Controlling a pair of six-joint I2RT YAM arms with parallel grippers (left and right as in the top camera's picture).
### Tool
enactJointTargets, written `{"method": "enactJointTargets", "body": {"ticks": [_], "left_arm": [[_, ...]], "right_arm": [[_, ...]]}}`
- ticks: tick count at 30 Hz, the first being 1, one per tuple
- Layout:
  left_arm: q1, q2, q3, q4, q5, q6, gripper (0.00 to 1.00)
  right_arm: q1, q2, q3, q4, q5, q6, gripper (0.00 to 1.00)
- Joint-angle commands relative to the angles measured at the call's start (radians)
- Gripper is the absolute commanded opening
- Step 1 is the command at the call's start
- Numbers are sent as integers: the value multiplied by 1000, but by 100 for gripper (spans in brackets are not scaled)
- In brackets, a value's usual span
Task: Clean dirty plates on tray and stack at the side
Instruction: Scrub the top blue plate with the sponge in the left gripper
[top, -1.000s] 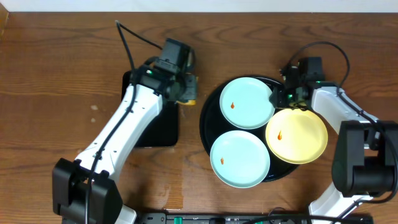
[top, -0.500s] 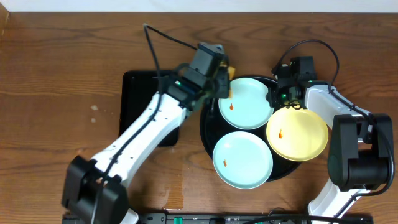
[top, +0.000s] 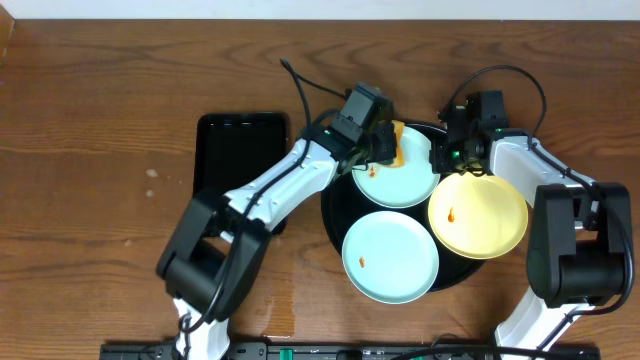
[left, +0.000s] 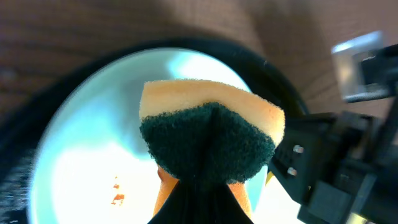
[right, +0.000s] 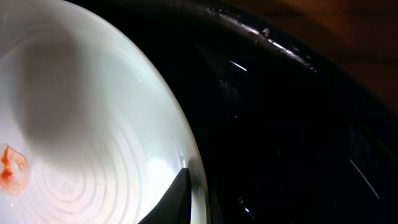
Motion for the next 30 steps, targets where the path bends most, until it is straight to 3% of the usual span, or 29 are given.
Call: {"method": "enactJointTargets", "body": {"ticks": [1, 9, 19, 30], "left_arm": [[-10, 74, 20, 24, 81, -56, 7], [-23, 164, 20, 3, 65, -21, 8], [-20, 168, 20, -207, -279, 134, 8], [-20, 168, 69, -332, -415, 174, 7]], "right_arm": [[17, 40, -14, -25, 8, 23, 9], [19, 40, -14, -32, 8, 37, 10], [19, 40, -14, -47, 8, 37, 7], [19, 40, -14, -84, 114, 117, 1]]}}
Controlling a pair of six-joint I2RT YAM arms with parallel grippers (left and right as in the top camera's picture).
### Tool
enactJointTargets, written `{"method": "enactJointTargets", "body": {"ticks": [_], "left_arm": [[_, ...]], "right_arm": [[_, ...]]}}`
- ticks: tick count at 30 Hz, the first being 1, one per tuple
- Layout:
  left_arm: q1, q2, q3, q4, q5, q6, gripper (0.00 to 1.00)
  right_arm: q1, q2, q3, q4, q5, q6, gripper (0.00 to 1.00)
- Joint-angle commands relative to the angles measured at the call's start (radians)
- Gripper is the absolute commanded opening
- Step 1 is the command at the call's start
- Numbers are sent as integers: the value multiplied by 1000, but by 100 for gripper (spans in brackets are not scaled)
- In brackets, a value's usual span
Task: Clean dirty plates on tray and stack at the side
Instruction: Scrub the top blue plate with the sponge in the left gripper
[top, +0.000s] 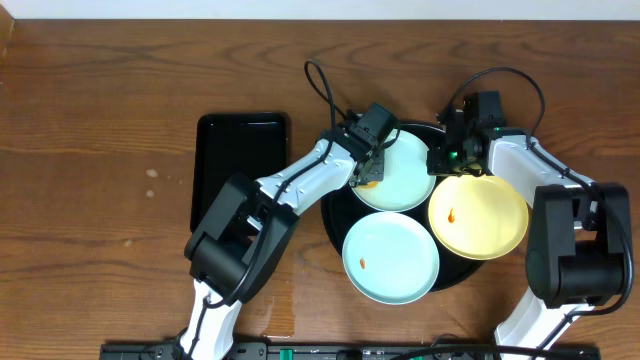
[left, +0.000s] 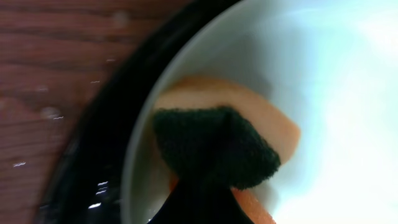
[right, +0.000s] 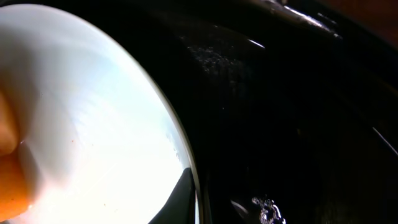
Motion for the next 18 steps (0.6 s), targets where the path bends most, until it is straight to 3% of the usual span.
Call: {"method": "enactJointTargets", "body": {"ticks": [1, 11, 18], "left_arm": [[16, 37, 19, -79, -125, 28, 7], [15, 34, 255, -315, -126, 28, 8], [24, -14, 302, -406, -126, 27, 8]], "right_arm": [[11, 40, -23, -37, 139, 60, 1], [11, 37, -23, -45, 178, 65, 1], [11, 3, -23, -48, 212, 65, 1]]}}
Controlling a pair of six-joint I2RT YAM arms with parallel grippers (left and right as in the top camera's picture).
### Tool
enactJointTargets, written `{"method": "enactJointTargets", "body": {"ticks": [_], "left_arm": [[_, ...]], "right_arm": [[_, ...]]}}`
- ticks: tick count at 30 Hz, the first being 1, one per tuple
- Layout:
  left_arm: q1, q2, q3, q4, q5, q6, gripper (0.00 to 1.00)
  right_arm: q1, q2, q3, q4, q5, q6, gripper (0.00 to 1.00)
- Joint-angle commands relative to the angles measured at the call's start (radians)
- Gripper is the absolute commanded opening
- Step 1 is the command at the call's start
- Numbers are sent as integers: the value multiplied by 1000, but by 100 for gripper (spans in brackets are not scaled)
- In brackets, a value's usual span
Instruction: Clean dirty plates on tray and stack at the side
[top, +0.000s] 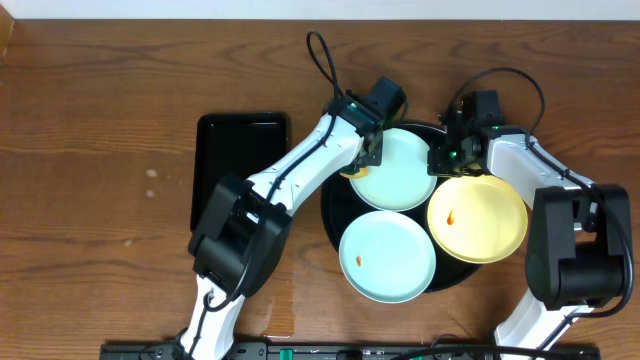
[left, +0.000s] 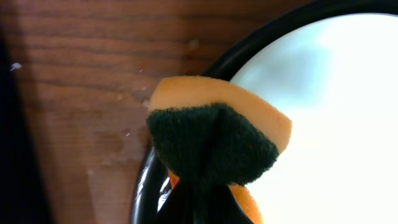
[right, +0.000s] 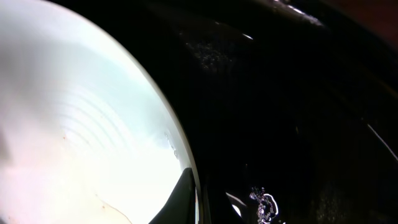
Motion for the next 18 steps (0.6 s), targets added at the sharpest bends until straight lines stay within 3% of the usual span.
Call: {"method": "enactJointTargets", "body": {"ticks": [1, 7, 18], "left_arm": [[19, -52, 22, -45, -31, 6, 8], [84, -192, 22, -159, -31, 3, 8], [361, -376, -97, -305, -26, 45, 8]], "right_arm": [[4, 6, -30, -14, 159, 18, 1], [4, -71, -30, -41, 165, 13, 1], [21, -244, -30, -82, 236, -48, 1]]}}
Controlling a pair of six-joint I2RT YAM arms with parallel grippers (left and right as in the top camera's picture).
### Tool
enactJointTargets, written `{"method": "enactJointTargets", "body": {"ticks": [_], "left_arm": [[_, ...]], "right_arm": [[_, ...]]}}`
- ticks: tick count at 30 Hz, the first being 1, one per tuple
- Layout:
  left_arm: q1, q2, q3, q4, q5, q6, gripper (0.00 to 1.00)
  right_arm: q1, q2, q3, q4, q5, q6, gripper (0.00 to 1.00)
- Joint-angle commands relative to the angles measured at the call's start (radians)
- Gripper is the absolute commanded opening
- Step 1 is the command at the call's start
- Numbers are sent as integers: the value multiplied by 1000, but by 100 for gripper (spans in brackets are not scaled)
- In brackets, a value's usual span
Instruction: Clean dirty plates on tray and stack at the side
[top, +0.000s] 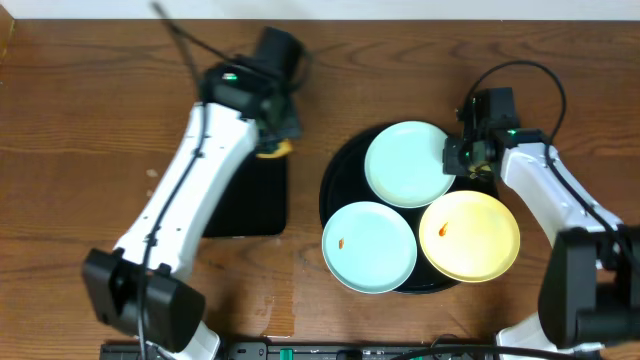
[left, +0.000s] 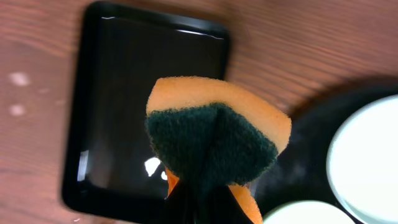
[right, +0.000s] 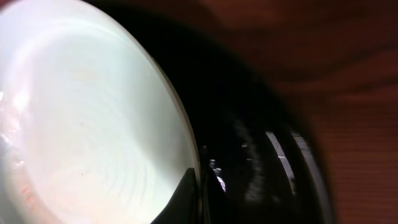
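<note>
Three plates lie on the round black tray (top: 335, 205). The pale green plate (top: 405, 165) at the back shows no stain, and my right gripper (top: 458, 160) is shut on its right rim (right: 186, 158). The pale blue plate (top: 369, 246) and the yellow plate (top: 469, 236) each carry a small orange stain. My left gripper (top: 272, 138) is shut on an orange sponge with a dark green scrub face (left: 217, 137). It hangs over the right edge of the black rectangular tray (left: 124, 124), away from the plates.
Brown wooden table (top: 90, 120) all round. My left arm crosses above the rectangular tray (top: 240, 205) and hides much of it in the overhead view. The right arm lies along the round tray's right side. A cable loops behind each wrist.
My left gripper with the sponge was at the round tray's left rim and is now over the rectangular tray to the left. The right gripper still pinches the pale green plate's rim. The plates have shifted slightly.
The sponge first lay on the pale green plate beside an orange stain, while my right gripper held the rim. Then it was at the plate's left edge, then at the tray's rim with the plate looking clean. Now it is over the rectangular tray.
</note>
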Motion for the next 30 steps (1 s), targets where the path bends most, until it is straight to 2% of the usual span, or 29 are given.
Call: {"method": "enactJointTargets", "body": {"ticks": [1, 5, 7, 12, 20, 26, 30], "left_arm": [[107, 6, -125, -8, -3, 39, 8], [176, 6, -266, 75, 3, 55, 8], [198, 6, -327, 129, 51, 86, 8], [240, 6, -422, 197, 74, 95, 8], [264, 6, -449, 214, 74, 99, 8], [264, 6, -449, 214, 74, 99, 8], [264, 6, -449, 214, 74, 99, 9]], "right_arm": [[29, -91, -5, -5, 87, -48, 1], [64, -159, -5, -8, 197, -58, 1], [93, -197, -5, -8, 260, -88, 1], [204, -288, -5, -16, 496, -133, 1], [442, -352, -5, -16, 923, -225, 1], [560, -350, -5, -9, 1108, -266, 1], [593, -350, -5, 3, 1131, -300, 1]]}}
